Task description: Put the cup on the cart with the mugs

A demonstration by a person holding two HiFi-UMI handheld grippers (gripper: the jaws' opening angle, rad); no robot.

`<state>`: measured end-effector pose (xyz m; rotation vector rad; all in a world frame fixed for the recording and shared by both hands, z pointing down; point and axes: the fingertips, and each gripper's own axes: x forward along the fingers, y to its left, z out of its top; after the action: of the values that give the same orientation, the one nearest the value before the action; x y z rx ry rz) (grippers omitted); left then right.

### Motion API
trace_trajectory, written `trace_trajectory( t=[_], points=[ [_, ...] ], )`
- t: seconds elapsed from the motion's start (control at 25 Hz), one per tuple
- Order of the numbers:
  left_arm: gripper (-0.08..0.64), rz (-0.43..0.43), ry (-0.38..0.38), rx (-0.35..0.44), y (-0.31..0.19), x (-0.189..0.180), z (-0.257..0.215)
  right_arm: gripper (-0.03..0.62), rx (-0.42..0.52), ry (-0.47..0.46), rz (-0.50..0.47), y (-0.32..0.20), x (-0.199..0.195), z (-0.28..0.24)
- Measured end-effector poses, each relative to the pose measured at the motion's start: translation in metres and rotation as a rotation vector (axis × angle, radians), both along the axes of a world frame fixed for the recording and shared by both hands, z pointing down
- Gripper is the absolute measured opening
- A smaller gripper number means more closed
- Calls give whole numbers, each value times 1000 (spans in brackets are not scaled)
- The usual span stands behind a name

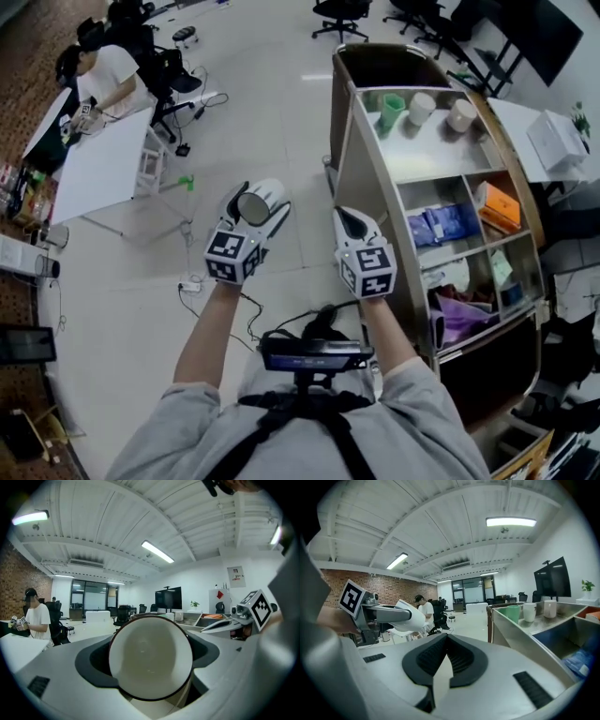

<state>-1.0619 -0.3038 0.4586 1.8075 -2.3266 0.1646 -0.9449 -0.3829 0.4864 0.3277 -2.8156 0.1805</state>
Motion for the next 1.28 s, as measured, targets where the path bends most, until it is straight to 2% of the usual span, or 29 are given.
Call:
trace_trajectory(
  t=[0.28,0.4,0.56,0.72,0.88,1.08,1.28],
  points=[
    [426,58,-49,5,-70,-41,-28,9,13,-23,10,-48,-38,-16],
    [426,136,-70,16,-104,-55,-42,9,39,-31,46,-69,-50,-28],
    [426,272,-80,30,-155,-70,-59,9,70,-47,140,-102,-59,-46],
    [426,443,-112,20,-208,-67,-82,9,94,-49,256,-136,-61,-65],
    [426,643,-169,11,-260,-46,-106,9,133,-68,382,-175,-55,-89],
    [426,915,-217,-27,-317,2,-118,9,191,-23,548,-218,-29,-105],
    [426,1184,-302,-119,-354,62,-111,9,197,45,673,-253,6,-109]
  ],
)
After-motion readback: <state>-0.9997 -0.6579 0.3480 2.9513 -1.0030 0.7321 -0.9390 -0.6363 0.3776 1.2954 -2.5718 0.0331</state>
